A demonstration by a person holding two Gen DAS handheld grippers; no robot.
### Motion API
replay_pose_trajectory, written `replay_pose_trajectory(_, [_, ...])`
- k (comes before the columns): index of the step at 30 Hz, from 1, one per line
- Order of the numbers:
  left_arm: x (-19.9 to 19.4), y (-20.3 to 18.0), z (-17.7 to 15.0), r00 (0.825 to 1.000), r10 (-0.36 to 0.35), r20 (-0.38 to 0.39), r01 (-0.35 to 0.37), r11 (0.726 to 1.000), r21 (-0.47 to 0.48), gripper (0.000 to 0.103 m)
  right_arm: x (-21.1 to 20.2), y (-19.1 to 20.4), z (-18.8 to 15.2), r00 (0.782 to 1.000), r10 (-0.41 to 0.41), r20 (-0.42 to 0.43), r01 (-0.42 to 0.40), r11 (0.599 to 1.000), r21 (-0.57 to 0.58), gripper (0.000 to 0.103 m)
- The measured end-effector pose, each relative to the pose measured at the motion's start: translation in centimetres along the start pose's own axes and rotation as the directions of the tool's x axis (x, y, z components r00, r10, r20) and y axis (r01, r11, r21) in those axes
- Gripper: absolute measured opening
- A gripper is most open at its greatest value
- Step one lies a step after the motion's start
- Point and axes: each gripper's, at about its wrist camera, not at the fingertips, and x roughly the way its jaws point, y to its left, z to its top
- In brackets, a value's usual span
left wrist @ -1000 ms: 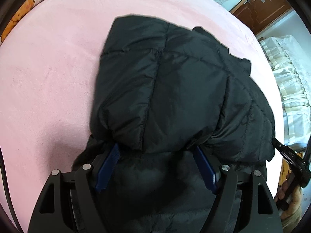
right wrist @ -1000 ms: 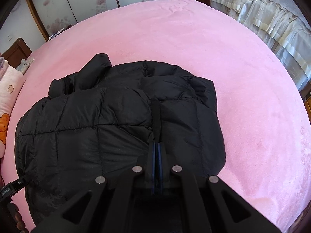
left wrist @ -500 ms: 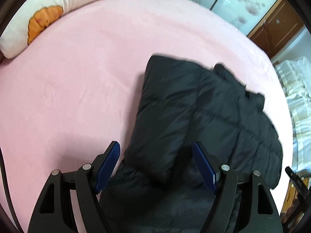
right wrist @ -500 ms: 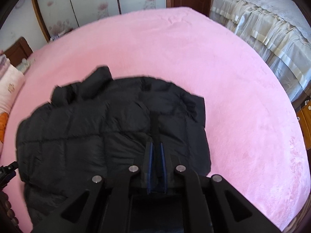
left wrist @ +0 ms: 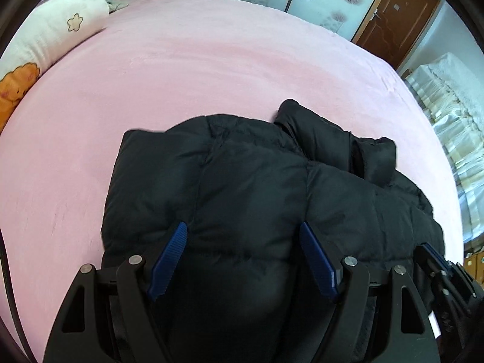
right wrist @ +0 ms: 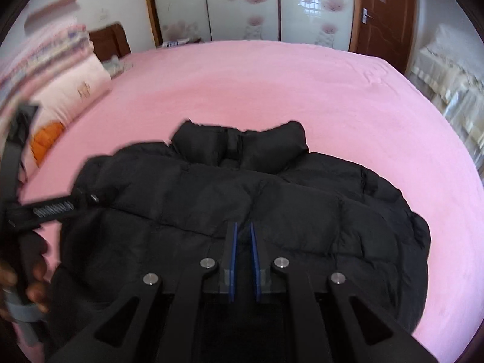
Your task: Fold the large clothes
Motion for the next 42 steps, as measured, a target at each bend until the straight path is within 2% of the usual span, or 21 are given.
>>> replay_pose_trajectory(1, [0.5, -0.2, 0.4, 1.0, 0.006, 0.0, -0.006, 1.0, 0.005, 0.076, 1.1, -0.6, -0.1, 0.999, -0.037, -0.015, 0.037, 0.999, -0.008, 0.005])
replay_pose_trajectory(4, [2.0, 0.0, 0.9, 0.999, 0.029, -0.018, -0.028, 0.999, 0.028, 0.076, 2.5, -4.0, -0.8, 0.985, -0.172, -0.029, 0.173, 0.985, 0.022, 0.005])
replay_pose_trajectory(6, [2.9, 0.2, 1.1, 0.999, 0.043, -0.028, -0.042, 0.998, 0.046, 0.077, 2.6, -6.4, -1.5, 0.977, -0.211, -0.038, 0.213, 0.975, 0.057, 0.004])
replay_pose_trajectory(8, [3.6, 0.1, 1.1, 0.998, 0.049, -0.037, -0.046, 0.997, 0.065, 0.077, 2.7, -8.9, -2.5, 0.975, -0.212, -0.06, 0.217, 0.972, 0.091, 0.004])
replay_pose_trajectory(13, [3.9, -0.8, 0.9, 0.996, 0.079, -0.042, -0.073, 0.991, 0.116, 0.078, 2.8, -10.2, -3.2, 0.975, -0.203, -0.088, 0.209, 0.976, 0.067, 0.004])
replay_pose_trajectory(17, [2.2, -0.7, 1.3, 0.993, 0.103, -0.061, -0.098, 0.992, 0.084, 0.078, 2.0, -10.5, -2.1, 0.981, -0.152, -0.124, 0.17, 0.975, 0.146, 0.005])
replay_pose_trajectory(20, [-0.9, -0.9, 1.3, 0.994, 0.098, -0.039, -0.096, 0.993, 0.062, 0.078, -0.7, -11.5, -1.3, 0.992, -0.097, -0.083, 0.114, 0.965, 0.236, 0.009])
replay_pose_trajectory(23, [-4.5, -1.3, 0.8, 0.996, 0.081, -0.038, -0.079, 0.996, 0.047, 0.078, -3.7, -11.8, -0.8, 0.996, -0.057, -0.062, 0.071, 0.964, 0.257, 0.009])
replay_pose_trajectory(32, [-17.1, -4.2, -1.9, 0.999, 0.049, 0.006, -0.049, 0.999, 0.011, 0.078, -14.6, -11.9, -0.3, 0.999, 0.037, -0.015, -0.034, 0.985, 0.169, 0.009])
replay_pose_trajectory(37, [-24.0, -6.3, -4.4, 0.995, 0.076, 0.06, -0.077, 0.997, 0.022, 0.081, -19.3, -12.1, -0.2, 0.995, 0.097, 0.012, -0.098, 0.988, 0.123, 0.01])
replay_pose_trajectory(42, [-28.9, -7.4, -7.4, 0.987, 0.12, 0.105, -0.122, 0.992, 0.017, 0.083, -23.1, -11.7, -0.6, 0.988, 0.154, 0.022, -0.155, 0.986, 0.061, 0.012])
